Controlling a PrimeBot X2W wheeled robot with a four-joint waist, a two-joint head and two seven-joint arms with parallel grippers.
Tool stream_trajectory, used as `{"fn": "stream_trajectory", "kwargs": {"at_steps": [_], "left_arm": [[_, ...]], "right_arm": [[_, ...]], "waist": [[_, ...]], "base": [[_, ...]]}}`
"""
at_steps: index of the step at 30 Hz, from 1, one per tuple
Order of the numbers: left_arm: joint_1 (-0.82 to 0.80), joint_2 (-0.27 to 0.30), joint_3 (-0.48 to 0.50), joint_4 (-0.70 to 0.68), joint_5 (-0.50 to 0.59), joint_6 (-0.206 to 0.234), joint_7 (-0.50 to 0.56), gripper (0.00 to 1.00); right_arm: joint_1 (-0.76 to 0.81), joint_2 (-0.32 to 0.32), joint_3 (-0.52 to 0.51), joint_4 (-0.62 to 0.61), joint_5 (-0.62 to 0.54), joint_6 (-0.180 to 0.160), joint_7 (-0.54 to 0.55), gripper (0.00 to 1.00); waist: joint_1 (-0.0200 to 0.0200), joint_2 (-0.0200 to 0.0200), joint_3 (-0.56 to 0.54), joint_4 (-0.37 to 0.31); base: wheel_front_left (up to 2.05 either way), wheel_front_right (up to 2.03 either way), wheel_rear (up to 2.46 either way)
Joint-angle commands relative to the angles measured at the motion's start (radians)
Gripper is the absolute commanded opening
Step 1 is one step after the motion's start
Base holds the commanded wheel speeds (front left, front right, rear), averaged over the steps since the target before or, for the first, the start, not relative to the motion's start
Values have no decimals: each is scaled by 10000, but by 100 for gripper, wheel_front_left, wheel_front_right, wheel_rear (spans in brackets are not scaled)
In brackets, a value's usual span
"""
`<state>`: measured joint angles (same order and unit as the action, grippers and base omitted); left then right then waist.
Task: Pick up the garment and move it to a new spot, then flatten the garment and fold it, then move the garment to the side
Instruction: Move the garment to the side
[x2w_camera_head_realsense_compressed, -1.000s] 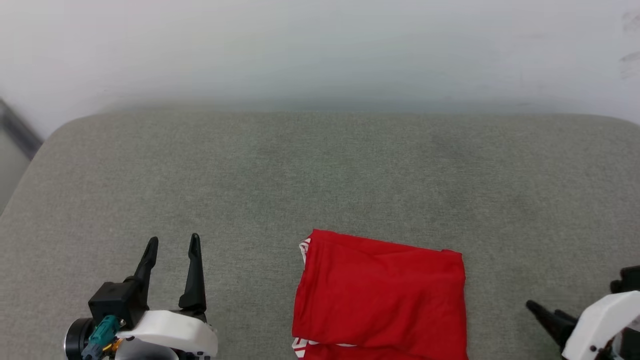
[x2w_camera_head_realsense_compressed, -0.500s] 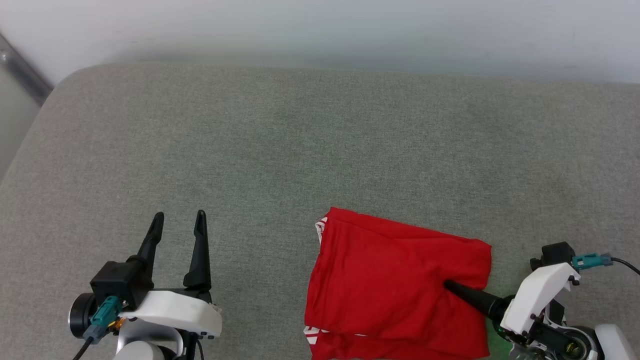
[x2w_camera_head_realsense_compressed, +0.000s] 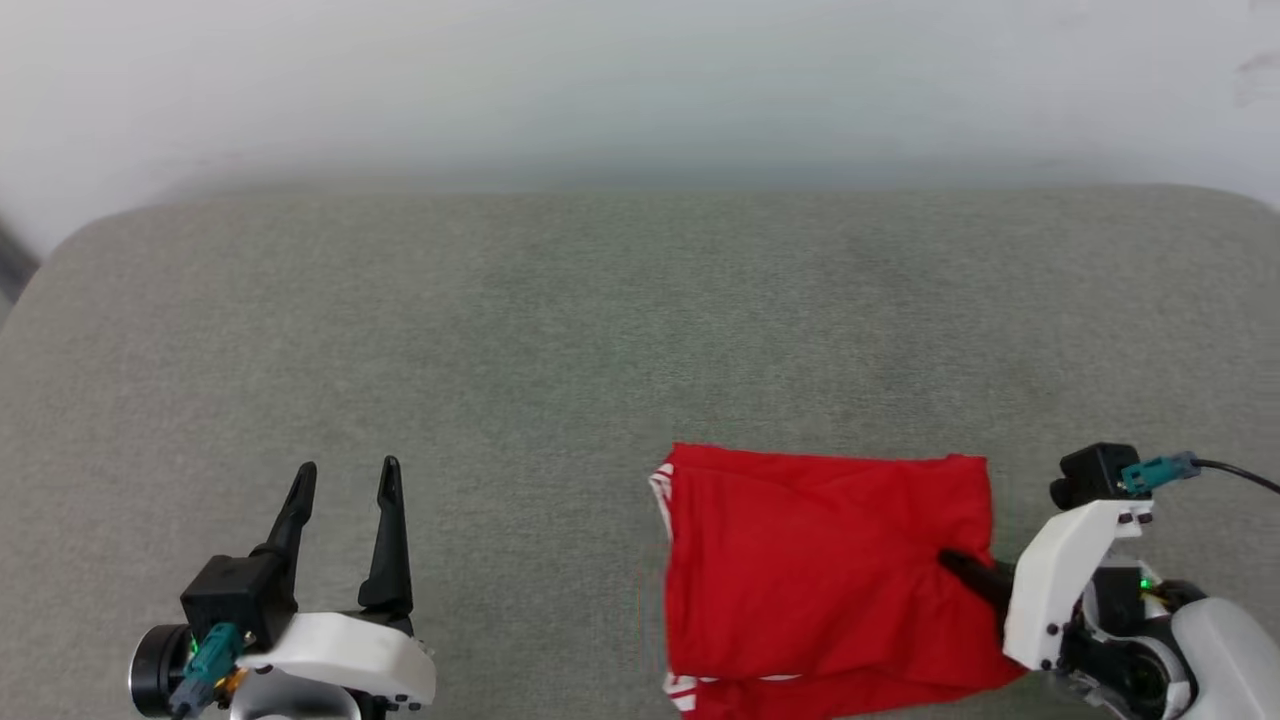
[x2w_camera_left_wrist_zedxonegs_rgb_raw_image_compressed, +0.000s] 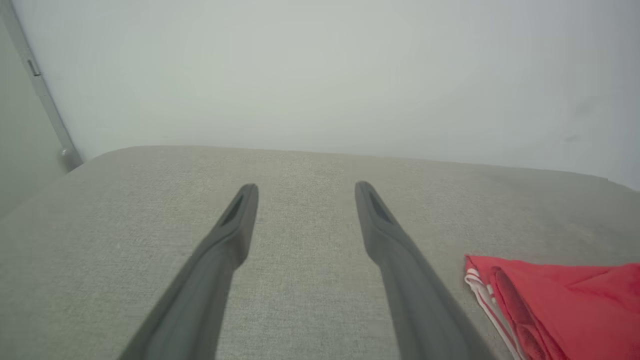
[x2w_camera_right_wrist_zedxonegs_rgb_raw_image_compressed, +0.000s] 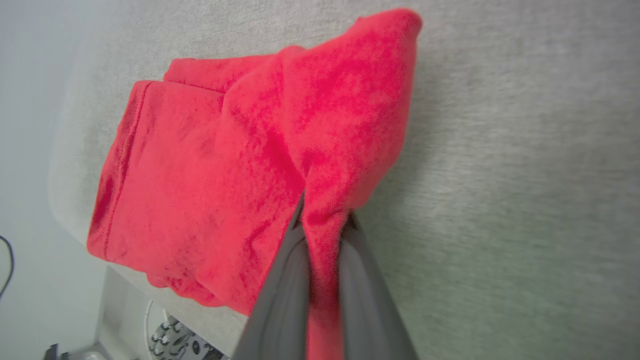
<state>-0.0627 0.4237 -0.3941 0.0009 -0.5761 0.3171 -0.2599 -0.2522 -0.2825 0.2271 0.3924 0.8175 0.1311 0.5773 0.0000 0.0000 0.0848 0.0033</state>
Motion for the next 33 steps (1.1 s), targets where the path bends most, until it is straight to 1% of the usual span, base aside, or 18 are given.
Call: {"fn": "stream_trajectory", "kwargs": {"at_steps": [1, 3, 6, 9, 14, 18, 21, 24, 30, 33], "left_arm": [[132, 2, -6, -106, 42, 37, -43, 100], [200, -36, -41, -208, 20, 37, -43, 100], [319, -62, -53, -397, 74, 72, -46, 100], [271, -84, -129, -575, 133, 48, -42, 100], [-124, -20, -299, -847, 311, -57, 42, 100], [-624, 177, -347, -1078, 494, -167, 218, 100], [-1158, 356, -436, -1329, 719, -275, 459, 100], [-1765, 519, -583, -1587, 964, -431, 747, 100], [-2842, 735, -758, -2012, 1366, -693, 1181, 100], [-3230, 870, -736, -2142, 1480, -747, 1362, 100]], "right_arm": [[-206, -375, 132, -24, -573, -7, -152, 0], [-300, -759, 264, 59, -1566, -7, -314, 0], [-530, -880, 345, 31, -2634, -5, -230, 0], [-757, -895, 240, -45, -3382, -7, -109, 0], [-1245, -739, 118, -108, -4027, -7, -165, 0], [-1896, -537, -22, 1, -4253, -5, -721, 0], [-2553, -592, -170, 247, -4444, -7, -1268, 0], [-3222, -837, -466, 622, -4775, -7, -1838, 0], [-4408, -1354, -1822, 1617, -5524, -7, -3010, 0], [-4911, -1406, -2601, 2098, -5941, -7, -3745, 0]], "waist": [[0, 0, -347, -665], [0, 0, -412, -1101], [0, 0, -447, -1933], [0, 0, -325, -2796], [0, 0, 228, -3976], [0, 0, 1069, -4585], [0, 0, 1788, -4743], [0, 0, 2513, -4663], [0, 0, 3845, -4185], [0, 0, 4421, -3985]], "base": [[0, 0, 0], [0, 0, 0], [0, 0, 0], [0, 0, 0], [0, 0, 0], [0, 0, 0], [0, 0, 0], [0, 0, 0], [0, 0, 0], [0, 0, 0]]}}
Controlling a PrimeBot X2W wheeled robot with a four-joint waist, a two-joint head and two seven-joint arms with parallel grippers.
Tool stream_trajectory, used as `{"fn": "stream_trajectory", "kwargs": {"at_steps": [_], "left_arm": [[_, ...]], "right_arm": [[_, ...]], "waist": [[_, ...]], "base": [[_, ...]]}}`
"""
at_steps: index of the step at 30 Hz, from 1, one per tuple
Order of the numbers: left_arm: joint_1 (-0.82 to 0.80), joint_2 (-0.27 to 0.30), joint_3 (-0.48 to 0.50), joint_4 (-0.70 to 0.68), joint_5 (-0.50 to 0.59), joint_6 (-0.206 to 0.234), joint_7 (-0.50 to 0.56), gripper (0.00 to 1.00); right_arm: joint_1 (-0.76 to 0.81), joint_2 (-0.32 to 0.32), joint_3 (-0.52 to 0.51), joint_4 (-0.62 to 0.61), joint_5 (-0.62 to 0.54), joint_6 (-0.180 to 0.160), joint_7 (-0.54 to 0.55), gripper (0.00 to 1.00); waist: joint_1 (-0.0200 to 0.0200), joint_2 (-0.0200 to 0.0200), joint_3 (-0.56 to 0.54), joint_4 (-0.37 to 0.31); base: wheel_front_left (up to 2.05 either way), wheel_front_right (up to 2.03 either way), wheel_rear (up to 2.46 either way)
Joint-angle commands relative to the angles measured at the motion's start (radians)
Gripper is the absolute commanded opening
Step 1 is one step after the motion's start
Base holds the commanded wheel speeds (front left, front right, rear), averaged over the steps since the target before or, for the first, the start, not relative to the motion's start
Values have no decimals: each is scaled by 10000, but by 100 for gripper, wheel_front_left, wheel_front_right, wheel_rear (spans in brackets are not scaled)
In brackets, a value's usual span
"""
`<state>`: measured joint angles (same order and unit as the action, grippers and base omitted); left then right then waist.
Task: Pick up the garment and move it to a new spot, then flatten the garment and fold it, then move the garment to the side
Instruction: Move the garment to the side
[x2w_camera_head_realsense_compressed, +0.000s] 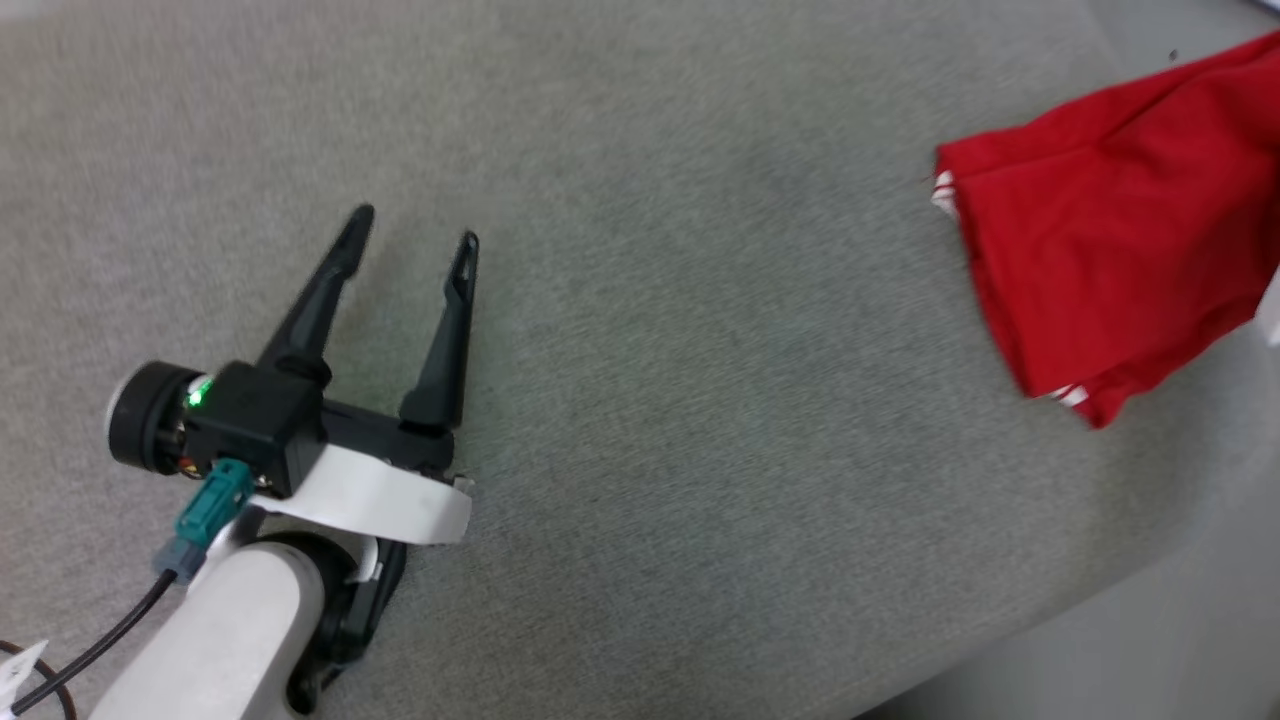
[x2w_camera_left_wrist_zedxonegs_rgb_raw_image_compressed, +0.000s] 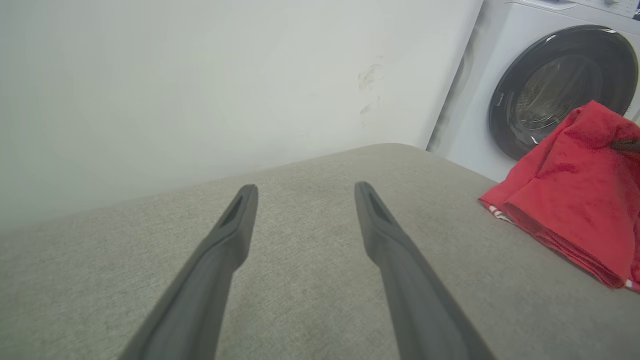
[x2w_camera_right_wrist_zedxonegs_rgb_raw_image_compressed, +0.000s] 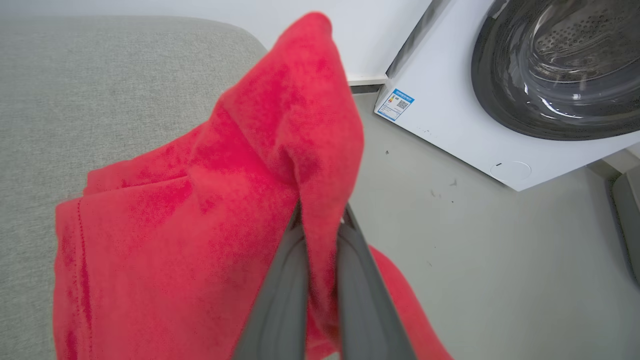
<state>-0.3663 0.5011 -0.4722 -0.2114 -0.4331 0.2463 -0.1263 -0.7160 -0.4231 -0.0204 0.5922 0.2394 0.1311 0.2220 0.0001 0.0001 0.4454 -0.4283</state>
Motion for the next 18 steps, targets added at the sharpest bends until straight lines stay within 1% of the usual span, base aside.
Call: {"fn": "stream_trajectory", "kwargs": {"at_steps": [1, 3, 4, 5, 6, 7, 8, 13, 16, 18], "left_arm": [[-304, 127, 42, -74, 88, -59, 80, 100], [-488, 177, 47, -117, 134, -95, 155, 100], [-564, 201, 40, -118, 155, -133, 183, 100], [-619, 220, 30, -122, 177, -161, 192, 100], [-671, 239, 19, -118, 173, -163, 211, 100], [-739, 248, 6, -107, 173, -184, 217, 100], [-782, 245, -6, -91, 184, -207, 232, 100], [-747, 261, -59, 59, 158, -234, 219, 100], [-480, 172, -106, 272, 51, -222, 111, 100], [-304, 61, -100, 432, -62, -162, -31, 100]], "right_arm": [[-382, 41, -381, 312, -220, -7, -355, 0], [-549, 267, -729, 746, -476, -7, -655, 0], [-650, 365, -957, 970, -591, -7, -836, 11], [-720, 450, -1185, 1220, -725, -7, -997, 34], [-765, 530, -1401, 1474, -904, -7, -1148, 53], [-808, 655, -1627, 1743, -1037, -7, -1300, 95], [-861, 776, -1904, 2020, -1169, -7, -1417, 100], [-1010, 958, -3127, 2963, -1974, -7, -2184, 100], [-1010, 992, -3482, 3100, -2307, -7, -2706, 100], [-852, 958, -3527, 3032, -2562, -7, -2968, 100]], "waist": [[-1, -1, 995, 391], [-1, -1, 1264, 469], [-1, -1, 1368, 502], [-1, -1, 1443, 534], [-1, -1, 1503, 556], [-1, -1, 1553, 580], [-1, -1, 1584, 596], [-1, -1, 1461, 562], [-1, -1, 1029, 539], [-1, -1, 640, 529]], "base": [[0, 0, 0], [0, 0, 0], [0, 0, 0], [0, 0, 0], [0, 0, 0], [0, 0, 0], [0, 0, 0], [0, 0, 0], [0, 0, 0], [0, 0, 0]]}}
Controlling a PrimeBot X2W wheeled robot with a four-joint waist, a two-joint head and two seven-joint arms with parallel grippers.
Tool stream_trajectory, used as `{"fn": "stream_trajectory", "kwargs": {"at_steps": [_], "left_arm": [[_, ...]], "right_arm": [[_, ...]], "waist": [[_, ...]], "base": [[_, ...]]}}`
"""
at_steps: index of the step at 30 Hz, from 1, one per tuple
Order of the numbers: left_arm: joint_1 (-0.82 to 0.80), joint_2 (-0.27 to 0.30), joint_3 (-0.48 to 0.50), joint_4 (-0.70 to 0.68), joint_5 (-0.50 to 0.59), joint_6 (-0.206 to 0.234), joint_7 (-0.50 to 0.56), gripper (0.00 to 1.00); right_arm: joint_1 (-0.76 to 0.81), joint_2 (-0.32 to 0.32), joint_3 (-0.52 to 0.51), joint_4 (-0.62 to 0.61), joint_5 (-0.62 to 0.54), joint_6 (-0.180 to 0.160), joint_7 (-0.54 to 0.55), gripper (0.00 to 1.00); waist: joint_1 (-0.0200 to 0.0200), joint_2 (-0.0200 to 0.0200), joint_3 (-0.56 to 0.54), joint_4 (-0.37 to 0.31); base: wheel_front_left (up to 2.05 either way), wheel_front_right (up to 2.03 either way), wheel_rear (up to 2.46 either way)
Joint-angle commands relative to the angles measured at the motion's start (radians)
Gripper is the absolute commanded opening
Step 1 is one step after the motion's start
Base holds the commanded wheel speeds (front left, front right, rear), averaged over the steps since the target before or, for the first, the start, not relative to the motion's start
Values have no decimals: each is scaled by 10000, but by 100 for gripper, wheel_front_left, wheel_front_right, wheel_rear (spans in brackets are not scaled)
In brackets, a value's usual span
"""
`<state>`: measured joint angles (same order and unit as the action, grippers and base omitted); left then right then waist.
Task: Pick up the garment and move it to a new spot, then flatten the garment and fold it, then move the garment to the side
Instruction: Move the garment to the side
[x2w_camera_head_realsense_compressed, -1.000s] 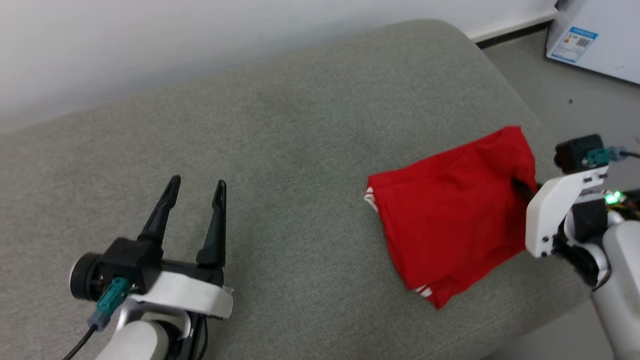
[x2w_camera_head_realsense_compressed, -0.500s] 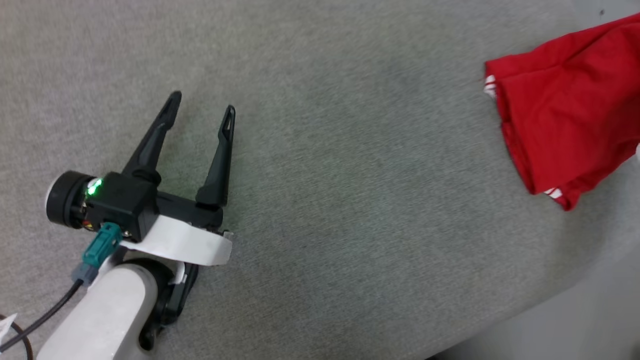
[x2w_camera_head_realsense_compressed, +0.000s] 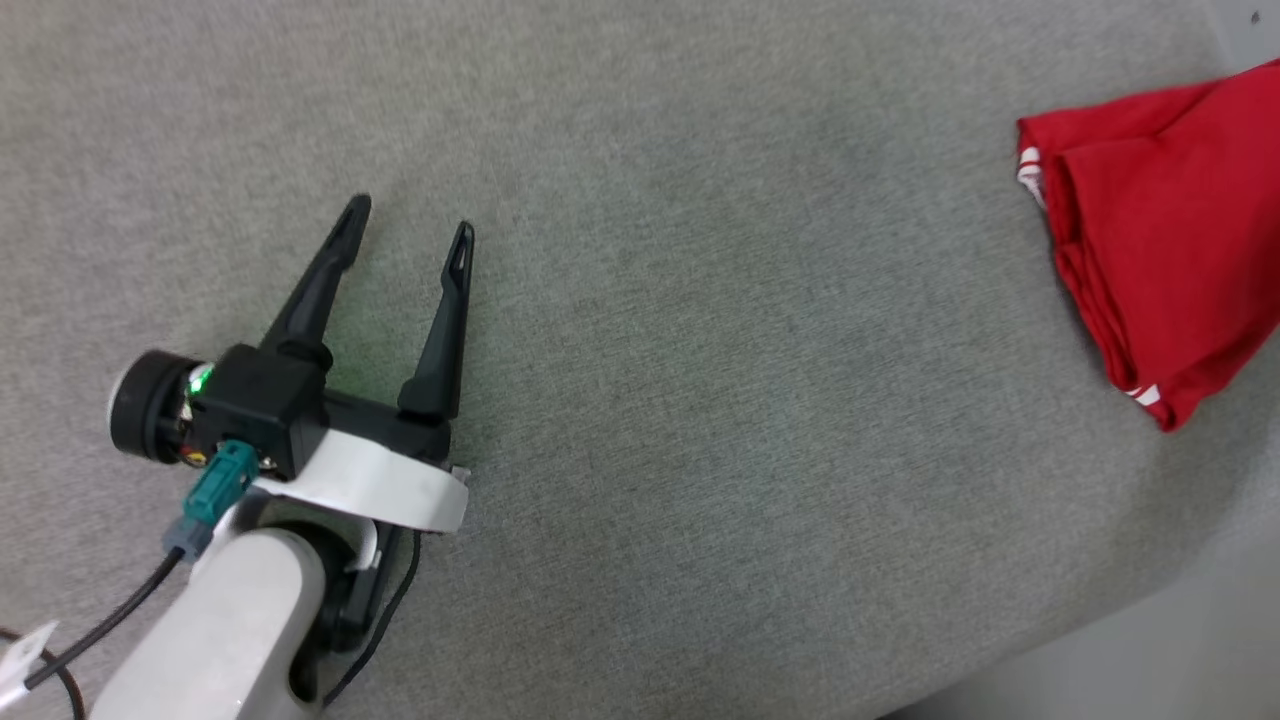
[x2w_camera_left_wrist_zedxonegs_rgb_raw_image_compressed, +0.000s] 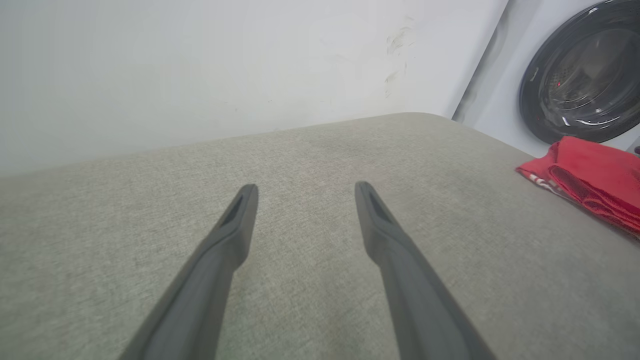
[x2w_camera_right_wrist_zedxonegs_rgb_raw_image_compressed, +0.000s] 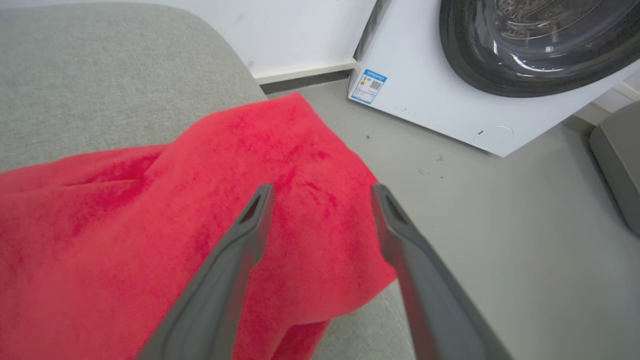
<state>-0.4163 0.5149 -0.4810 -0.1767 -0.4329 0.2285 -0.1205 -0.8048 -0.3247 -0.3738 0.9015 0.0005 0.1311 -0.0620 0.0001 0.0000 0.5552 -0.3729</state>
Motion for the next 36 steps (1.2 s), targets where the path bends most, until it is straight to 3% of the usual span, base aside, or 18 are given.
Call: {"fn": "stream_trajectory", "kwargs": {"at_steps": [1, 11, 22, 30, 36], "left_arm": [[310, -135, -6, 186, -128, 53, -199, 100], [1639, -749, 140, 990, -788, 440, -904, 100], [2689, -1189, 385, 1711, -1294, 639, -1253, 100], [3317, -1176, 791, 2031, -1341, 839, -1391, 100], [3874, -889, 1241, 2039, -1464, 759, -1424, 100]], "right_arm": [[126, 16, -47, -125, -177, -7, -233, 100], [1868, 581, 1096, -1890, -41, -7, -540, 100], [5138, 1675, 2220, -5557, 1272, -7, 164, 100], [6579, 2246, 2814, -7781, 1531, -6, 636, 100], [7493, 2484, 3069, -9020, 1475, -7, 1014, 100]], "waist": [[-1, 0, -704, -24], [-1, 0, -2846, 298], [-1, 0, -4427, 1739], [-1, 0, -5122, 3017], [-1, 0, -5597, 3521]], "base": [[0, 0, 0], [0, 0, 0], [0, 0, 0], [0, 0, 0], [0, 0, 0]]}}
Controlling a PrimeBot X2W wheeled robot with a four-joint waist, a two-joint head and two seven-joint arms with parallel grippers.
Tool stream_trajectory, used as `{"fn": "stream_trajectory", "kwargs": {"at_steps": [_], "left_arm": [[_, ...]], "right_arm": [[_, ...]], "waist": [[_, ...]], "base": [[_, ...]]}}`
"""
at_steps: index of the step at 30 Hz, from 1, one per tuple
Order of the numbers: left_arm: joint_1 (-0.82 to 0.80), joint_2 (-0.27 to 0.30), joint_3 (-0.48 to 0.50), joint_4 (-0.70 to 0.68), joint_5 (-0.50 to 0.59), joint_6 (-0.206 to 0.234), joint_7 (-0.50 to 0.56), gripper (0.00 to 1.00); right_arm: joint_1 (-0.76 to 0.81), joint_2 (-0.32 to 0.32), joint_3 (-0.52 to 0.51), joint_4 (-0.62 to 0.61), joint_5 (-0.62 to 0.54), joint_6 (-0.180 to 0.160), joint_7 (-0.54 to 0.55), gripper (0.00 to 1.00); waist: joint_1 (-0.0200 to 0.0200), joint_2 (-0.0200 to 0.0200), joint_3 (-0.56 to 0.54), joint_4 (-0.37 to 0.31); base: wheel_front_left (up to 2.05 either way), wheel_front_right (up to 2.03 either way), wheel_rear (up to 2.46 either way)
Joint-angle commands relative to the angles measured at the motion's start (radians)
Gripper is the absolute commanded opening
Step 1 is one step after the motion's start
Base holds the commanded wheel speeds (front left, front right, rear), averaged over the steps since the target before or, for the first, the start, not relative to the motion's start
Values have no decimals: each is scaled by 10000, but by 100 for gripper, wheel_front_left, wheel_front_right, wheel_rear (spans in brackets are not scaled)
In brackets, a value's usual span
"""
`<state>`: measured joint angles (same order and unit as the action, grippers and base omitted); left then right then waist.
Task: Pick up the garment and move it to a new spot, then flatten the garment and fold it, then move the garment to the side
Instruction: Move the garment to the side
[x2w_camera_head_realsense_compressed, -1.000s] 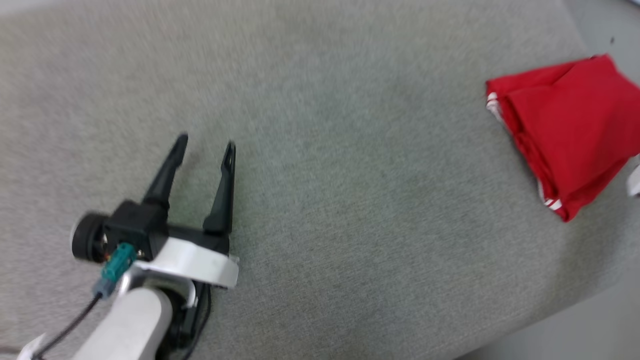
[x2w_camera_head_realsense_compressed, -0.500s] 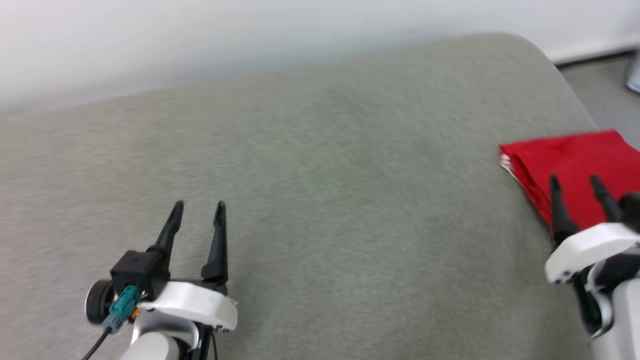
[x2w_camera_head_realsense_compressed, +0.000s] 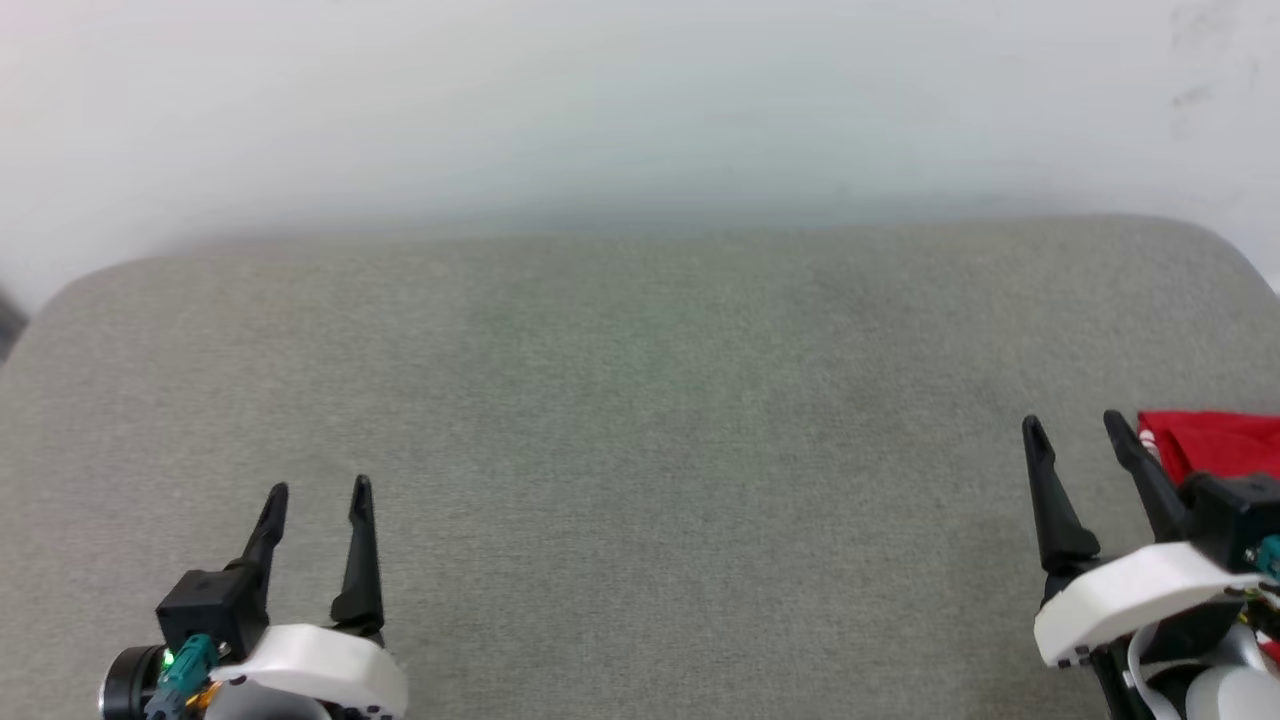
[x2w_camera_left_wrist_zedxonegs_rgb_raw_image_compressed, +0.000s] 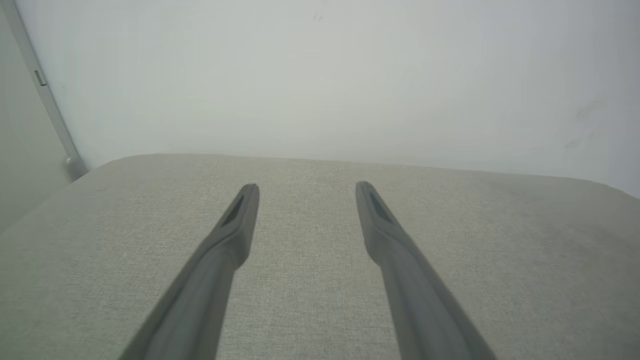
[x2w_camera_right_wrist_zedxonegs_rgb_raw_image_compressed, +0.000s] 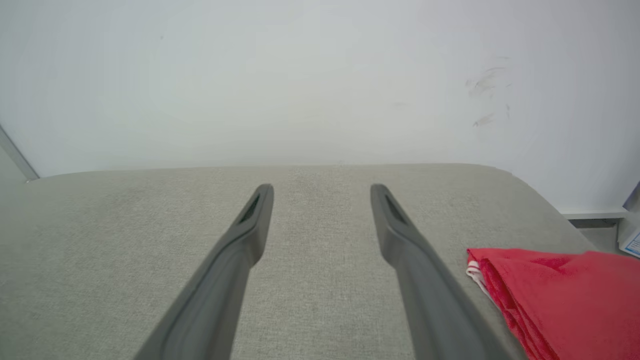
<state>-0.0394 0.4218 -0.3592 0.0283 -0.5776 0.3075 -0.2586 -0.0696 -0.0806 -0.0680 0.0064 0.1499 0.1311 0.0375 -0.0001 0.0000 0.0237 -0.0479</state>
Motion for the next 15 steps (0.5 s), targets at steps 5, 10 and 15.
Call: {"fn": "stream_trajectory", "kwargs": {"at_steps": [5, 10, 15], "left_arm": [[394, 309, 70, 22, 6, -270, -51, 100], [602, 317, -67, 114, -17, -428, -56, 100], [734, 251, -64, 171, -72, -469, -63, 100]], "right_arm": [[917, 162, 102, -816, -90, -7, 304, 100], [1559, 235, 177, -1246, -189, -7, 498, 100], [1802, 294, 204, -1479, -165, -7, 569, 100]], "waist": [[1, 0, -507, 349], [1, 0, -644, 225], [1, 0, -664, 84]], "base": [[0, 0, 0], [0, 0, 0], [0, 0, 0]]}}
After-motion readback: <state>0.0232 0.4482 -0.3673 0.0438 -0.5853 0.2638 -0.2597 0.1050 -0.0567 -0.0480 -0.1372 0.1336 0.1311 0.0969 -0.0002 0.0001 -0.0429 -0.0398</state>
